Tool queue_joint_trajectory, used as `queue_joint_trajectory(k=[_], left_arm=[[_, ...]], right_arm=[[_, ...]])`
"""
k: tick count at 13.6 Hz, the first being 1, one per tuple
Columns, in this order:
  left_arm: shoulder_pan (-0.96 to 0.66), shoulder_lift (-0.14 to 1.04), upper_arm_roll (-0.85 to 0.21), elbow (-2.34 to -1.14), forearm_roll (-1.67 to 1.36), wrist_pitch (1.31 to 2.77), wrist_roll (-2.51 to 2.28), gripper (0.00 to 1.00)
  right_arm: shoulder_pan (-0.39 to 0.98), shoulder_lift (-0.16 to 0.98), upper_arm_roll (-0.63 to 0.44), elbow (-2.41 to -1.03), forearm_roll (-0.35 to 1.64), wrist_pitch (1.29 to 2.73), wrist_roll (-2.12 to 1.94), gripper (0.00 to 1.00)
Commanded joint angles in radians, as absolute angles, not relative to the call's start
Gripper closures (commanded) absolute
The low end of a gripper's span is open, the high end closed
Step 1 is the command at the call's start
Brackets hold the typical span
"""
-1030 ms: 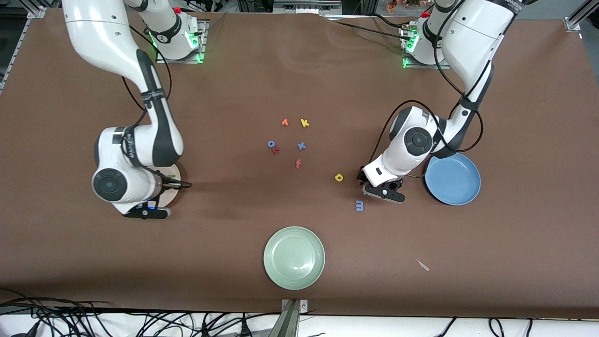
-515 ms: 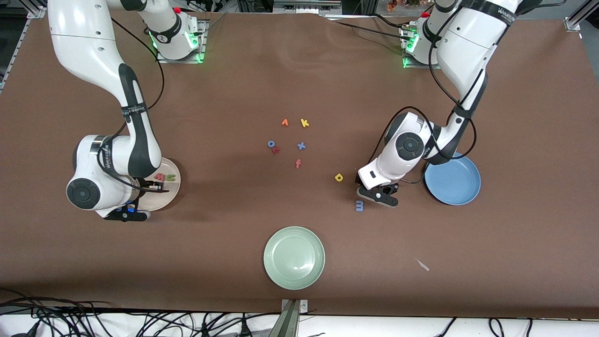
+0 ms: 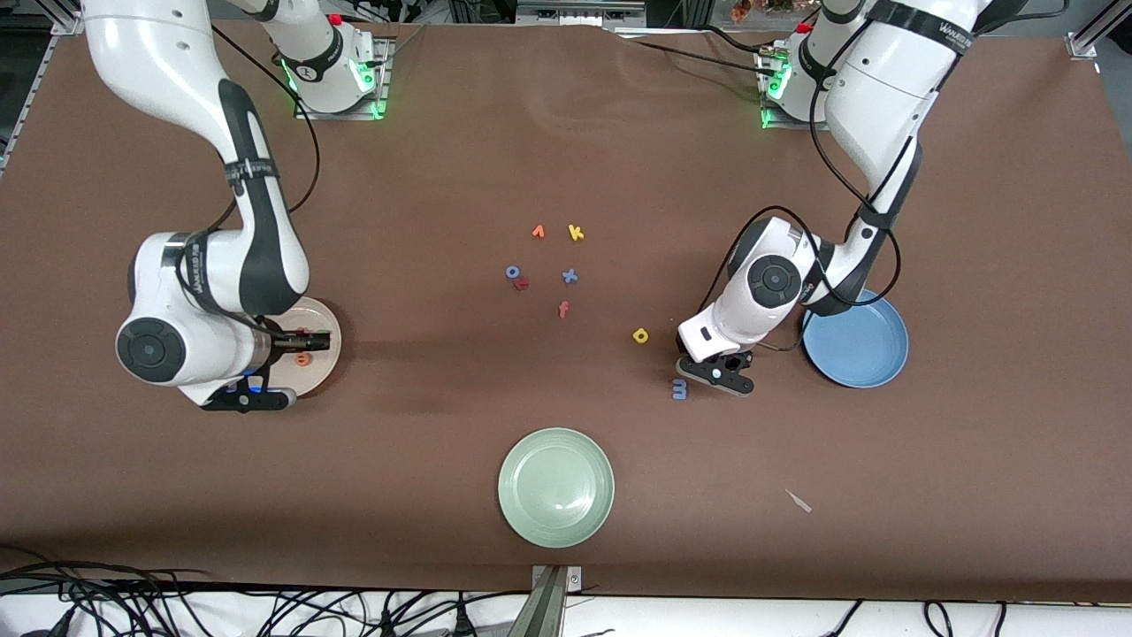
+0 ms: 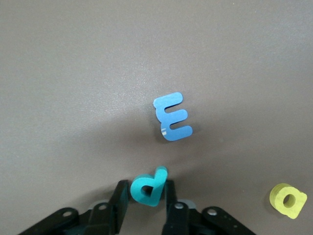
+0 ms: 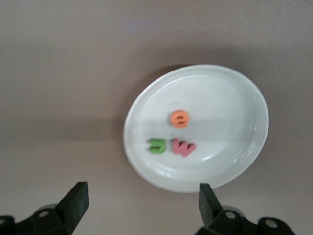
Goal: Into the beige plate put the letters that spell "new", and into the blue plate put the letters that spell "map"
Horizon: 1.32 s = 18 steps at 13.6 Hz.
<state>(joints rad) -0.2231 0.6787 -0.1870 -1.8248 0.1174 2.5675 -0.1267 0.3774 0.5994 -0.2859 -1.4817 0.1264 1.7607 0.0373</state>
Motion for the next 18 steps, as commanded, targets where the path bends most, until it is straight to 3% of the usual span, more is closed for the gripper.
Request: queue_joint_trajectory(k=[1, 2, 7, 10, 15, 16, 18], left_arm=[[-0.229, 0.698, -0.183, -1.798, 0.147, 2.563, -0.118, 0.75], [-0.23, 0.696, -0.183, -1.798, 0.149, 2.562, -0.118, 0.8], [-0.181, 0.609, -0.181, -1.841, 0.143, 2.543, -0.121, 0.82], [-0.097, 0.462, -0.183, -1.966, 0.146, 2.495, -0.095, 0.82], [0.073, 0.258, -0.183, -2.198, 0.144, 2.453, 0.116, 0.82], [0.099, 0.25, -0.183, -2.219, 0.144, 2.453, 0.158, 0.81], [0.13, 0.261, -0.178, -2.227, 0.144, 2.453, 0.244, 0.69]], right_arm=[[0.396, 0.536, -0.284, -1.489, 0.143, 1.692, 0.038, 0.0], [0.397, 0.522, -0.284, -1.489, 0.141, 1.668, 0.04, 0.0], [0.394, 0.418, -0.264, -1.496, 0.138, 1.637, 0.034, 0.0], [0.309, 0.313, -0.158, -1.546, 0.118, 1.637, 0.035, 0.0], [0.232, 0.137, -0.1, -1.601, 0.051, 1.556, 0.023, 0.0], [0.224, 0.106, -0.1, -1.601, 0.051, 1.534, 0.023, 0.0], [0.203, 0.065, -0.1, -1.6, 0.048, 1.522, 0.035, 0.0]])
